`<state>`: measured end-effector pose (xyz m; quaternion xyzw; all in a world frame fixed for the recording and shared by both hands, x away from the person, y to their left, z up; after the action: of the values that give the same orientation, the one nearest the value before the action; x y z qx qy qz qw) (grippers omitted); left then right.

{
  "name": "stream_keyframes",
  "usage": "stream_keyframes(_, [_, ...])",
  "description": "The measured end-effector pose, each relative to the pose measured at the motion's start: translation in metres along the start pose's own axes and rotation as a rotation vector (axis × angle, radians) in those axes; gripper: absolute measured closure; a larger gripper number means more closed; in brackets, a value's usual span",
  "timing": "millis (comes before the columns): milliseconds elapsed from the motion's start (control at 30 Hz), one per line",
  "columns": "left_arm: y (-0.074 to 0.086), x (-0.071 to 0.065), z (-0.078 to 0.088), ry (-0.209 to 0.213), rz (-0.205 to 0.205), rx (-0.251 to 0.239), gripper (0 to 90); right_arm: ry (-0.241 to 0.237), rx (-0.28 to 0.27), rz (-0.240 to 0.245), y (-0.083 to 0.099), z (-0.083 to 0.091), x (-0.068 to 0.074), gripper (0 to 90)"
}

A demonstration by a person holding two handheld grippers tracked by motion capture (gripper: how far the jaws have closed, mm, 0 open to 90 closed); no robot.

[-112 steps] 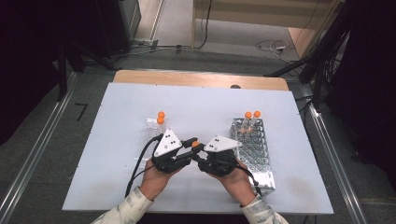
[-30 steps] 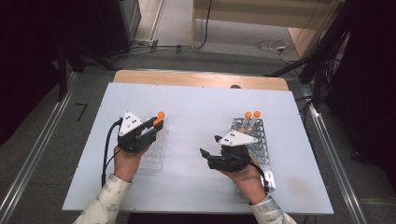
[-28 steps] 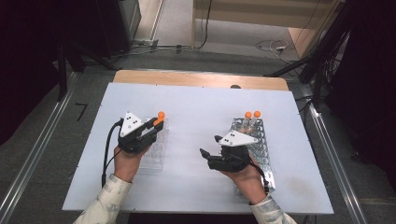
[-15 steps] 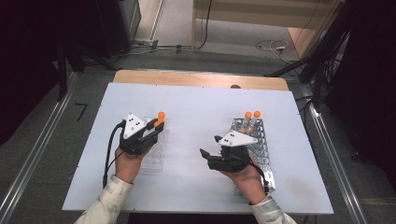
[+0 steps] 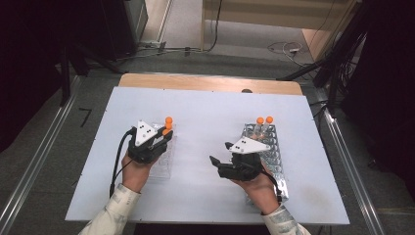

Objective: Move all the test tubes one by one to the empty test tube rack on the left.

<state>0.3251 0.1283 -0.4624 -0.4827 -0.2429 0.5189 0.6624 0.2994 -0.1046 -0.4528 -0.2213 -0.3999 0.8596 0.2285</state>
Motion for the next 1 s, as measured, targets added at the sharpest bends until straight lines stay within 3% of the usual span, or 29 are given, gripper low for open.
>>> stream_keyframes(67, [0.0,0.001,0.0,0.005,0.007,0.007,68.3,0.0,-0.001,0.0,0.0,0.0,0.0,31.4])
stream_keyframes(133, [0.0,0.001,0.001,0.013,0.019,0.005,60.4,0.001,-0.003,0.0,0.0,0.001,0.0,31.3])
stream_keyframes(400, [-0.004,0.0,0.005,0.025,0.035,-0.017,53.1,0.005,-0.008,0.002,-0.001,0.002,-0.001,31.3])
stream_keyframes(500, [-0.005,-0.002,0.005,0.056,0.044,0.0,44.7,0.012,-0.008,-0.002,-0.001,0.004,-0.003,31.3])
stream_keyframes(700, [-0.008,-0.005,0.007,0.087,0.08,-0.003,31.1,0.032,-0.017,-0.024,0.0,0.01,-0.013,31.3])
stream_keyframes(1000, [-0.009,-0.004,0.008,0.076,0.109,-0.02,17.6,0.073,-0.031,-0.058,0.003,0.021,-0.031,31.4])
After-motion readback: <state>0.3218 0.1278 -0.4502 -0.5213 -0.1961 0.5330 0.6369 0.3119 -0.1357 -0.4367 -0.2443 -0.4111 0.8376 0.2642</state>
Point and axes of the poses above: each handheld gripper's, and its own axes: z roughly backward along the jaws, y roughly out of its underside, x roughly to its left, the point moved 6 cm from there along -z, roughly forward along the jaws, and after that the axes turned 12 degrees about z, right-handed, at the moved point
